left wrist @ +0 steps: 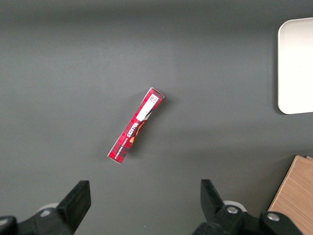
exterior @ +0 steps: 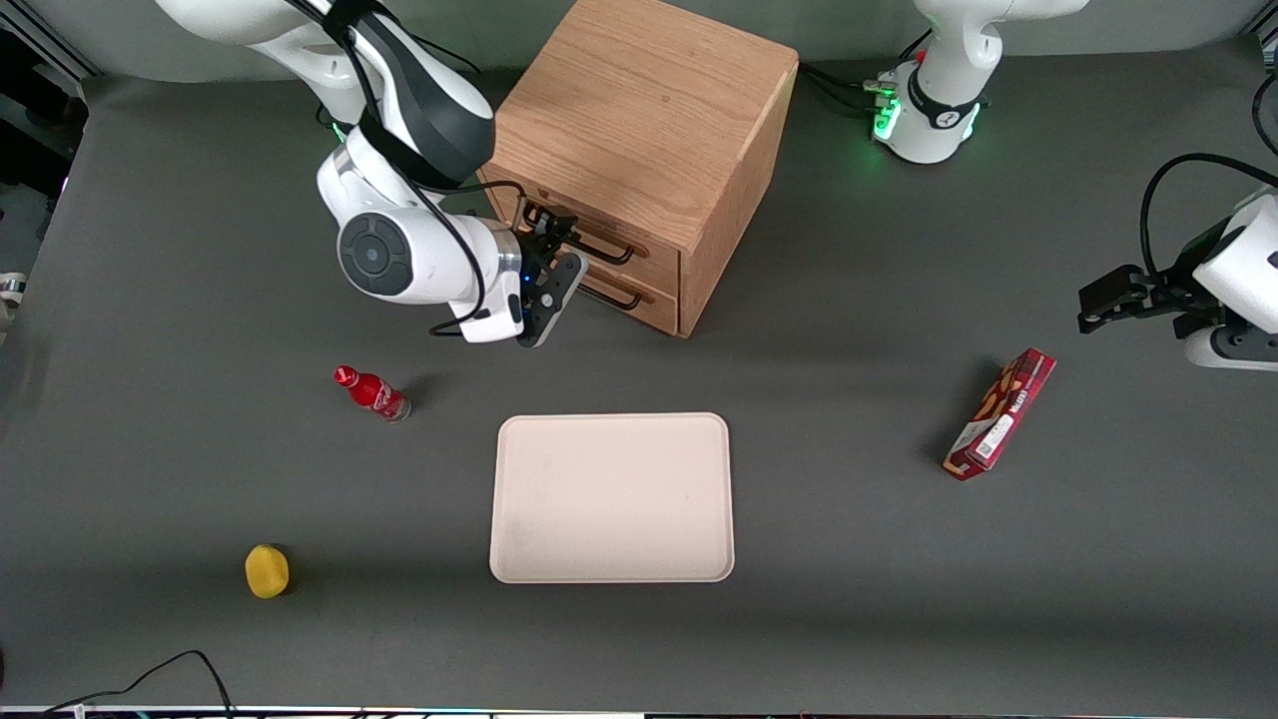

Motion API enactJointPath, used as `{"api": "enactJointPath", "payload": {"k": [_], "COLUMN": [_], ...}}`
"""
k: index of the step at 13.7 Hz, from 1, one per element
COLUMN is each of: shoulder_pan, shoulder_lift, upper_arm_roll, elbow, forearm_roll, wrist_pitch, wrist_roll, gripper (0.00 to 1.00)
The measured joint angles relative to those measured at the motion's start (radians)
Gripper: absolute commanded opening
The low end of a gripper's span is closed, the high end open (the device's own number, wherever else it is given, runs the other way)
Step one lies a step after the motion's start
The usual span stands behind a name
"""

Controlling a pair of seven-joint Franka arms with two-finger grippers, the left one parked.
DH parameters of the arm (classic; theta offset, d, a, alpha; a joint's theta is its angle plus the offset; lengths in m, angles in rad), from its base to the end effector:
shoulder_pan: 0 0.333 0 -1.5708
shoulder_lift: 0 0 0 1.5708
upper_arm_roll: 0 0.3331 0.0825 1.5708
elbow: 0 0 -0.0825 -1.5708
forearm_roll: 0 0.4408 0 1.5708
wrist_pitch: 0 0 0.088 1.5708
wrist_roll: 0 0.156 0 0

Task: Open upper drawer

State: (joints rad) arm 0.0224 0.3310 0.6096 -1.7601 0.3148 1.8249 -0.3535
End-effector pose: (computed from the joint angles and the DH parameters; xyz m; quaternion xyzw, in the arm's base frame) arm 0.5189 0.4052 0.3498 -0.8762 -0.4050 0.1372 0.2224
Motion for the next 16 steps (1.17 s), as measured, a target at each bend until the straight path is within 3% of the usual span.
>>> {"api": "enactJointPath", "payload": {"k": [10,16], "shoulder_pan": [-0.001,-0.011], "shoulder_lift": [-0.005,0.004], "upper_arm_roll": [0.022,0.004], "elbow": [-0.087,-0.07], "forearm_roll": [-0.002,-0.063], "wrist_pitch": [0.102,0.127], "wrist_roll": [-0.002,-0.018], "gripper": [1.0,1.0]}}
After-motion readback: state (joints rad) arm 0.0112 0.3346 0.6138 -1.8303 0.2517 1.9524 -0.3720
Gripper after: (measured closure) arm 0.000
